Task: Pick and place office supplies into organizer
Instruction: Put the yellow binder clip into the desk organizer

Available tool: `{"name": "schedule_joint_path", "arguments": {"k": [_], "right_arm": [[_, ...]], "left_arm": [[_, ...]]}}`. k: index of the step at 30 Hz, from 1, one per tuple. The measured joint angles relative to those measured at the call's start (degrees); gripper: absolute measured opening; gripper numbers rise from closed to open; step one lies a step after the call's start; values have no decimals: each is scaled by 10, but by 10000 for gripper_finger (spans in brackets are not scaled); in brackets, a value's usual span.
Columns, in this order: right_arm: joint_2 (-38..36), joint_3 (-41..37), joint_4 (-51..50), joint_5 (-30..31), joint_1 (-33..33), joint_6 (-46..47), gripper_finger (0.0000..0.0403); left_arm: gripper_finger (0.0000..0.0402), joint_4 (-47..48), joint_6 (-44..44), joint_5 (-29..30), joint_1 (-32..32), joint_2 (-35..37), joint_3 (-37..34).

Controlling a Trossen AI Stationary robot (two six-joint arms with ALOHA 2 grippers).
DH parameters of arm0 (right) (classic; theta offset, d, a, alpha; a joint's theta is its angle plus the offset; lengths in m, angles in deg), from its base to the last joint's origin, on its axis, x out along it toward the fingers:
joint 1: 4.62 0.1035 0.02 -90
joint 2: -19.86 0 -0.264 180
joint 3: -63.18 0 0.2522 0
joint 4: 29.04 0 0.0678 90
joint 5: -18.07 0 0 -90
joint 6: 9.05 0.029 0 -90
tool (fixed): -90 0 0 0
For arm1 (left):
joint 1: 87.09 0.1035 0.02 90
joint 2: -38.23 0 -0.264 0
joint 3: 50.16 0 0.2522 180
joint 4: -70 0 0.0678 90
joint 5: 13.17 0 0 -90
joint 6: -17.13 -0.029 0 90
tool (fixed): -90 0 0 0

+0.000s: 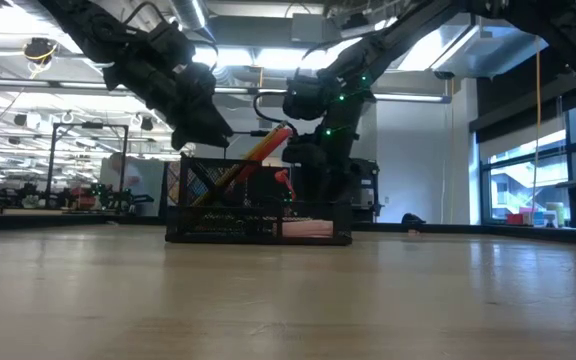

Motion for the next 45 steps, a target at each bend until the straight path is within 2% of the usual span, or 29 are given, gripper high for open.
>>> {"name": "schedule_joint_path", "arguments": {"k": [6, 16, 28, 45], "right_arm": [[0, 0, -3, 0, -4, 9, 237], [25, 0, 8, 0, -4, 1, 205], [54, 0, 9, 0, -4, 0, 200], [55, 0, 11, 0, -4, -3, 132]], "left_arm": [[147, -8, 12, 0, 0, 0, 0], [147, -8, 13, 0, 0, 0, 0], [147, -7, 13, 0, 0, 0, 0], [147, -7, 13, 0, 0, 0, 0]]}}
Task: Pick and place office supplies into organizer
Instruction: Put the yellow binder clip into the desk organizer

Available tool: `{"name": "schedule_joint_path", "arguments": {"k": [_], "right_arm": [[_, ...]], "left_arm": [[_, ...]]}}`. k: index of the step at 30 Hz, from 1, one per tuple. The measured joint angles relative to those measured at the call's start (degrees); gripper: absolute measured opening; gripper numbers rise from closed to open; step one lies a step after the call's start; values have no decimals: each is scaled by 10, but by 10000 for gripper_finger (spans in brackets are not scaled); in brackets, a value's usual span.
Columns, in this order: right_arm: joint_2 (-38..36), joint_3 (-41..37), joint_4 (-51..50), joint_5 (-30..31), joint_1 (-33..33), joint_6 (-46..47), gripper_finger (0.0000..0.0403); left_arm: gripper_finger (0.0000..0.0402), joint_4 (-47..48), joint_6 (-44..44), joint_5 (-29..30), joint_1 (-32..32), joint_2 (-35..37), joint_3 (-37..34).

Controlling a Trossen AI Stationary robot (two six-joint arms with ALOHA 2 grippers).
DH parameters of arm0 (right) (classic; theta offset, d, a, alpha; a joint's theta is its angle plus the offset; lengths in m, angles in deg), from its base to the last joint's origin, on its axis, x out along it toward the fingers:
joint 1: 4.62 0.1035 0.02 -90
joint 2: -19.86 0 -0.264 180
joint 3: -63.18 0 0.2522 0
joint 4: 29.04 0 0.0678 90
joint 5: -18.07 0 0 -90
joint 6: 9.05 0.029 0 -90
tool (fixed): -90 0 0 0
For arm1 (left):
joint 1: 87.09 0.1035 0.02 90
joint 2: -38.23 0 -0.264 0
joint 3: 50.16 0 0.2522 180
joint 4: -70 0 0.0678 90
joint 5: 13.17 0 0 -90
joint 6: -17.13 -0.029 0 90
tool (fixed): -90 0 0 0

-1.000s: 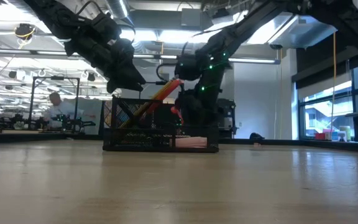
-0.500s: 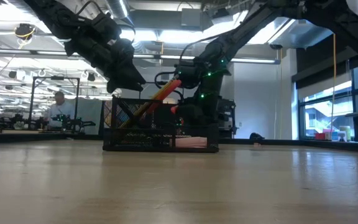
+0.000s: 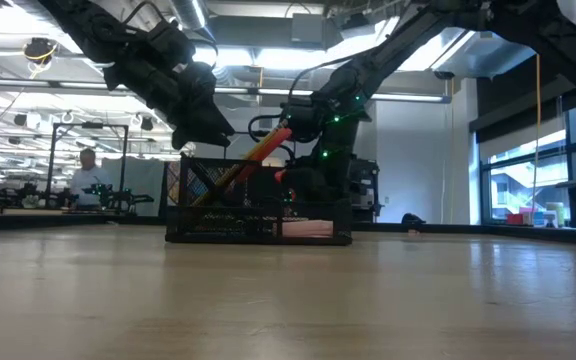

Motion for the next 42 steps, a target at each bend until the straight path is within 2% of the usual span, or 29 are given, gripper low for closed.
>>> {"name": "schedule_joint_path", "arguments": {"k": [19, 28, 33, 42], "right_arm": [[0, 0, -1, 2, 0, -15, 68], [1, 4, -5, 1, 0, -28, 69], [6, 49, -60, 0, 4, -45, 70], [4, 205, -156, 0, 26, -72, 70]], "left_arm": [[147, 0, 0, 0, 0, 0, 0], [147, 0, 0, 0, 0, 0, 0], [147, 0, 0, 0, 0, 0, 0], [147, 0, -5, 0, 0, 0, 0]]}}
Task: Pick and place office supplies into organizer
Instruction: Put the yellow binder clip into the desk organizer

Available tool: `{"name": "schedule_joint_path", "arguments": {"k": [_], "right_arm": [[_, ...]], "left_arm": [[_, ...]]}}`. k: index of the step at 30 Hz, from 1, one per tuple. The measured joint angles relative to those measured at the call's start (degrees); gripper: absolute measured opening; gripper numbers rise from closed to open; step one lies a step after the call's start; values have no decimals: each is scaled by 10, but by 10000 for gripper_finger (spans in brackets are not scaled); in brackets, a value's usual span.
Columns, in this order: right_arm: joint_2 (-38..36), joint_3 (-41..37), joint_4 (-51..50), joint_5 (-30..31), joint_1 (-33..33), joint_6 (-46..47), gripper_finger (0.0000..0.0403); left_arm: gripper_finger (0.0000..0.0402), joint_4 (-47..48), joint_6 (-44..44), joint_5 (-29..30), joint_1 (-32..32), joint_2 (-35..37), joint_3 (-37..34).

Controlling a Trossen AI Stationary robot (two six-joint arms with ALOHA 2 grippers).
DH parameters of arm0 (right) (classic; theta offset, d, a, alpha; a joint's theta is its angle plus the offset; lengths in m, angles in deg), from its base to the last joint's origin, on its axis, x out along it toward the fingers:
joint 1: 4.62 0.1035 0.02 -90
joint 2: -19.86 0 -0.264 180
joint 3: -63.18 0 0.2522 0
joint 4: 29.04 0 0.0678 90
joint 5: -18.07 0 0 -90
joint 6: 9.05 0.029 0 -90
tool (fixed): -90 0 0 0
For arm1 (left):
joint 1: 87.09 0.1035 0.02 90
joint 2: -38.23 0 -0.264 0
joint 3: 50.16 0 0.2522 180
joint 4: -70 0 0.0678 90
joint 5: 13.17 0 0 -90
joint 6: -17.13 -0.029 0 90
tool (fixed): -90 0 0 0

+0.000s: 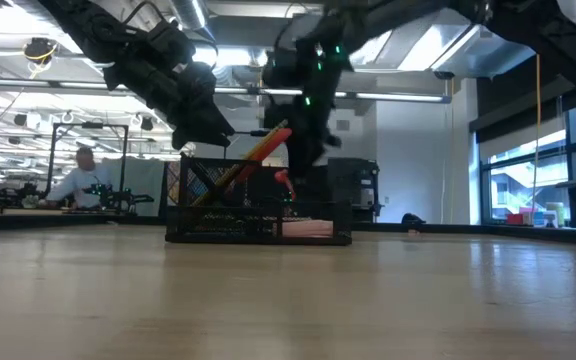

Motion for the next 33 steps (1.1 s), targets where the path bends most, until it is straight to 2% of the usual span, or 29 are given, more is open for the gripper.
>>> {"name": "schedule_joint_path", "arguments": {"k": [9, 16, 23, 33], "right_arm": [[-3, 156, -55, 1, 65, -21, 71], [-3, 201, -55, -1, 143, -45, 71], [-3, 173, -37, -1, 211, -48, 71], [-3, 28, 166, 15, 249, -64, 71]], "left_arm": [[147, 18, -25, 0, 0, 0, 0], [147, 18, -41, 0, 0, 0, 0], [147, 18, -45, 0, 1, 0, 0], [147, 18, -45, 0, 1, 0, 0]]}}
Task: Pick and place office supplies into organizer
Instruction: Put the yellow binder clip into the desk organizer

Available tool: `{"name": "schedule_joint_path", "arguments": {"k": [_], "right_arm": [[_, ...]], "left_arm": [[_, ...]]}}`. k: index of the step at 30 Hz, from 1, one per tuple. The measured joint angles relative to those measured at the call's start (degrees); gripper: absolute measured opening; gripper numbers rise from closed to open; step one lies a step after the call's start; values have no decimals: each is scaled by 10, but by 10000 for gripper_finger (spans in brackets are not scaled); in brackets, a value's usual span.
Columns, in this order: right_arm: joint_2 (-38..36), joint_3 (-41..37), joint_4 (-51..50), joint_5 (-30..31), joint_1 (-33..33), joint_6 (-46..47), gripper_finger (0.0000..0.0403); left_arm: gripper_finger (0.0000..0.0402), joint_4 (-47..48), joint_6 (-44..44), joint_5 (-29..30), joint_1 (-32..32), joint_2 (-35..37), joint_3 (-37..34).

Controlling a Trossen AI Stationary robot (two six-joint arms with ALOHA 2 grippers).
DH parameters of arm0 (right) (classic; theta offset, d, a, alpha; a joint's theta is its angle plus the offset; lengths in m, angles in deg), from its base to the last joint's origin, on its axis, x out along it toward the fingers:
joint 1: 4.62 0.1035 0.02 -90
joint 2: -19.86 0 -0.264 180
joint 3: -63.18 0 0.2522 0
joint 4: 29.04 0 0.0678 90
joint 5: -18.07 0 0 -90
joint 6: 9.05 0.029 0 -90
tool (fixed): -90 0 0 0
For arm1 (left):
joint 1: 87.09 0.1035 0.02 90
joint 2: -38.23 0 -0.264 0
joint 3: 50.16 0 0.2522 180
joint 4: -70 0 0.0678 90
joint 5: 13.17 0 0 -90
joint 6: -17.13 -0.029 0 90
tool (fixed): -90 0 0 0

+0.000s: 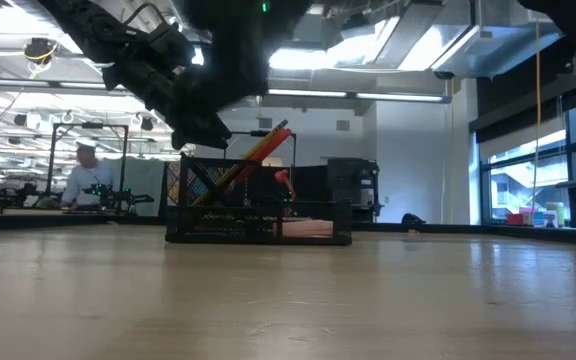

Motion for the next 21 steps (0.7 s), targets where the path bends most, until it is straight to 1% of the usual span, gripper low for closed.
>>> {"name": "schedule_joint_path", "arguments": {"k": [7, 10, 12, 14, 21], "right_arm": [[0, -117, 77, 82, -1, -32, 71], [-2, -160, 130, 90, -1, -30, 71], [-1, -180, 142, 88, -1, -28, 71], [0, -191, 148, 86, -1, -25, 71], [0, -191, 153, 86, -1, -25, 71]], "left_arm": [[147, 1, 0, 0, 0, 0, 0], [147, 2, 0, 0, 0, 0, 0], [147, 2, 0, 0, 0, 0, 0], [147, 2, 0, 0, 0, 0, 0], [147, 2, 0, 0, 0, 0, 0]]}}
